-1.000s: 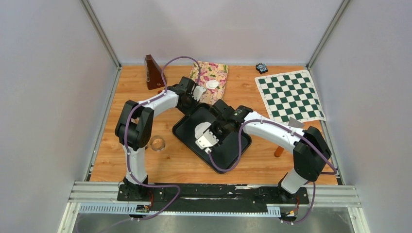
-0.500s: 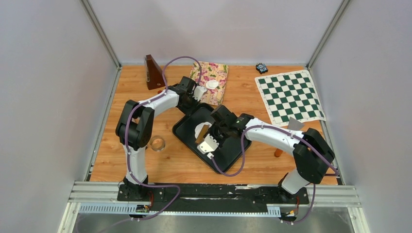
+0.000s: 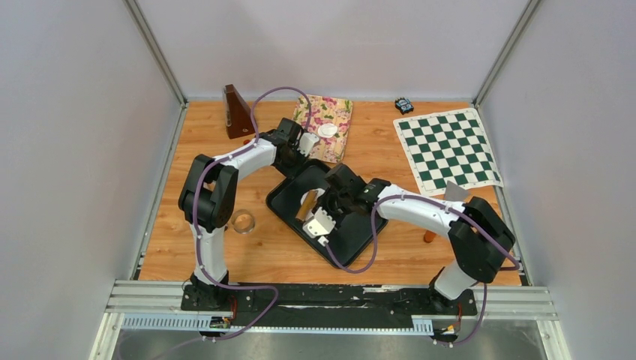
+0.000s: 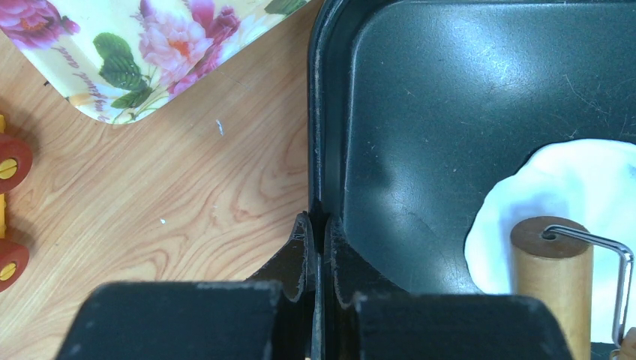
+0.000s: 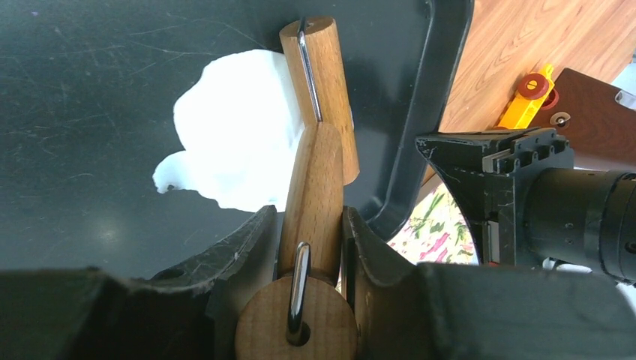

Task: Roll out the dumpling wrappers from the dough

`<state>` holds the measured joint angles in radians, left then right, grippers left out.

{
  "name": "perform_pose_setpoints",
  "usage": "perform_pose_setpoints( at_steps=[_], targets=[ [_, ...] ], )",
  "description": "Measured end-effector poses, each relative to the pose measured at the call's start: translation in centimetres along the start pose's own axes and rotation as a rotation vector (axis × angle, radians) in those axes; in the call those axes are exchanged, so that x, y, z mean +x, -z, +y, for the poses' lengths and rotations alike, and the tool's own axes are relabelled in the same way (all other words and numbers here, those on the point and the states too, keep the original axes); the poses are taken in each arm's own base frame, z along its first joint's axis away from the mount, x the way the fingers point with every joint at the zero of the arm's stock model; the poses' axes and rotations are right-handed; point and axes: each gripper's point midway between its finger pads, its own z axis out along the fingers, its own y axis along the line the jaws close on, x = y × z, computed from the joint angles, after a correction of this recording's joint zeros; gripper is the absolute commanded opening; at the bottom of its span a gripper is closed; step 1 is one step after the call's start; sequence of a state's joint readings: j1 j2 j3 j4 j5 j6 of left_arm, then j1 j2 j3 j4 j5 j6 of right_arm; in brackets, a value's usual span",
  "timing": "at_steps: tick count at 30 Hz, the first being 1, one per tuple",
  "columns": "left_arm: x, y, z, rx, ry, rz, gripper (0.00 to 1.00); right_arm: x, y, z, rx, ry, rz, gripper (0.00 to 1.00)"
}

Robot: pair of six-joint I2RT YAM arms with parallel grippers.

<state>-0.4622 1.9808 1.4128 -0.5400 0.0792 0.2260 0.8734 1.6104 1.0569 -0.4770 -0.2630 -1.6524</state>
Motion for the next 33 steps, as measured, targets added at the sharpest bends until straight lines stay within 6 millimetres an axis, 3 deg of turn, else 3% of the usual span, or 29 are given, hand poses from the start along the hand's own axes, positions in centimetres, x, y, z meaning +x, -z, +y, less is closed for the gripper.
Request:
perform_pose_setpoints(
  at_steps=[11, 33],
  targets=[
    [-0.1, 0.0, -0.1, 0.007, -0.001, -0.003, 0.00, 0.2, 1.9, 3.3, -0.012, 0.006, 0.005, 0.00],
    [-0.4, 0.0, -1.9, 0.070, -0.012, -0.014, 0.00, 0.0, 4.2, 6.1, -0.087, -0.044, 0.024, 0.00]
  ],
)
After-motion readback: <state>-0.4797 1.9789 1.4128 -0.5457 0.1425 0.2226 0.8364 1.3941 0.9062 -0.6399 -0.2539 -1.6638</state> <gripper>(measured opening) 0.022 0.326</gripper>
